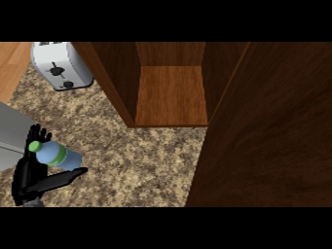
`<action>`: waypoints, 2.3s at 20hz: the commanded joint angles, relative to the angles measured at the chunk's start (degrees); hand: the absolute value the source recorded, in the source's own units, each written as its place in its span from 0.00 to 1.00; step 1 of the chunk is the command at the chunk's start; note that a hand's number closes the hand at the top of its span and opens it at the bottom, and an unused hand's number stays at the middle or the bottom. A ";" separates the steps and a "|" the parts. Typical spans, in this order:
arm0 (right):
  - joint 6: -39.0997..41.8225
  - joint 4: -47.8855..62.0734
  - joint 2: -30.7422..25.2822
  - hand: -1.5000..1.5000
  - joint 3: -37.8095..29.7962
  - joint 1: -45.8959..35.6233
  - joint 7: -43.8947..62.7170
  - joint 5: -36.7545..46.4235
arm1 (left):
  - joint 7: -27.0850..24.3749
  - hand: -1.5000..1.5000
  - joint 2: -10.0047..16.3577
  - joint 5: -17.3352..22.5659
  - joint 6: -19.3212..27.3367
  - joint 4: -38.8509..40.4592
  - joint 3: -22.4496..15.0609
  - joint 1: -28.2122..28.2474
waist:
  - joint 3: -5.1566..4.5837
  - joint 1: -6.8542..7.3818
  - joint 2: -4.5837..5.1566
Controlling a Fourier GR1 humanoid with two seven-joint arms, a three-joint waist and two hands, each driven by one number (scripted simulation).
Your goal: Pick up the bottled water, place it into the cabinet and close the cabinet
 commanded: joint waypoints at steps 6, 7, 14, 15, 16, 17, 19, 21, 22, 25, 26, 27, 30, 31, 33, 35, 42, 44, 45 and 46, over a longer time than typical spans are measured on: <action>0.02 -5.48 -1.31 0.00 -0.39 -1.50 3.52 5.39 | -8.91 0.00 2.50 0.57 -0.44 14.39 1.74 -2.47 | -0.23 0.07 0.19; -1.62 -5.13 0.14 0.00 3.17 -2.16 6.36 9.11 | -10.72 0.00 2.33 0.74 0.71 16.93 2.56 -3.37 | -0.27 -0.03 0.16; -1.79 -9.23 -1.95 0.00 2.39 -1.48 8.30 7.22 | -11.86 0.00 4.27 3.18 -3.15 18.92 2.15 -5.13 | -0.23 0.08 0.08; -0.69 -7.01 -3.82 0.00 0.99 0.89 3.04 4.40 | -16.58 0.00 2.99 3.16 -2.61 22.76 2.60 -4.39 | -0.21 0.02 0.15; -2.04 -7.57 -2.55 0.00 1.92 -0.63 5.96 6.48 | -17.68 0.00 5.16 3.39 -3.40 28.13 3.77 -8.74 | -0.28 -0.32 0.21; -1.08 -7.45 -4.93 0.00 2.35 3.20 0.49 4.35 | -16.41 0.00 4.04 3.69 -3.05 24.09 2.71 -7.35 | -0.19 -0.14 0.11; -2.96 -2.14 -1.50 0.00 4.50 0.62 0.09 7.19 | -19.85 0.00 2.59 3.59 -3.71 25.87 1.85 -6.29 | -0.21 0.08 0.14; -2.07 -4.09 -2.59 0.00 2.30 -0.65 1.47 5.00 | -20.61 0.00 3.85 5.38 -7.83 27.69 2.61 -5.89 | -0.23 0.15 0.17; -2.82 -5.14 -2.67 0.00 4.20 -0.02 2.43 7.41 | -18.90 1.00 4.49 6.24 -7.10 27.11 3.12 -7.43 | -0.23 0.07 0.12; -1.32 -8.24 -4.60 0.00 -1.05 -0.98 4.96 2.22 | -22.86 1.00 4.65 5.44 -7.04 33.72 2.95 -10.12 | -0.24 -0.05 0.25; -3.19 -8.90 -4.16 0.00 3.92 -0.04 6.15 8.23 | -20.35 1.00 3.89 7.08 -8.65 29.03 2.80 -7.89 | -0.23 0.01 0.04; -2.74 -8.36 -3.38 0.00 0.50 -2.86 6.95 5.29 | -22.58 1.00 5.94 7.03 -8.80 34.85 4.10 -11.69 | -0.29 -0.17 0.24; -3.70 -7.07 -2.34 0.00 2.58 -2.56 8.33 7.74 | -18.55 1.00 3.17 8.43 -7.06 27.67 2.18 -10.03 | -0.21 0.27 0.07; -2.54 -6.10 -2.92 0.00 1.04 -2.33 5.40 4.66 | -17.60 1.00 5.06 8.95 -8.09 30.97 2.77 -12.20 | -0.21 0.15 0.16; -1.87 -6.10 -2.66 0.00 -2.19 -4.72 8.59 2.62 | -20.08 1.00 3.53 9.06 -10.47 29.31 1.36 -10.27 | -0.20 0.37 0.17; -4.10 -4.54 -1.70 0.00 4.73 -2.28 4.50 8.00 | -18.23 1.00 2.73 10.43 -12.18 27.14 1.07 -10.14 | -0.20 0.19 -0.03; -3.22 -6.10 -4.96 0.00 2.45 -1.83 4.44 5.73 | -24.38 1.00 -2.82 6.11 -8.88 28.42 -8.22 -8.70 | -0.22 0.05 0.08; -3.00 -1.72 -5.63 0.00 2.29 1.45 -3.56 2.29 | -21.92 1.00 -2.87 10.99 -7.01 26.03 -11.71 -10.16 | -0.15 0.13 0.08; -5.00 -2.95 -1.59 0.00 6.24 -2.84 3.53 8.97 | -24.03 1.00 -2.16 8.31 -8.76 28.83 -7.55 -11.05 | -0.23 0.15 0.14; -3.87 -6.95 -5.64 0.00 2.29 -0.45 4.25 5.43 | -20.26 1.00 -2.90 8.47 -8.29 19.64 -10.20 -5.56 | -0.16 0.51 -0.03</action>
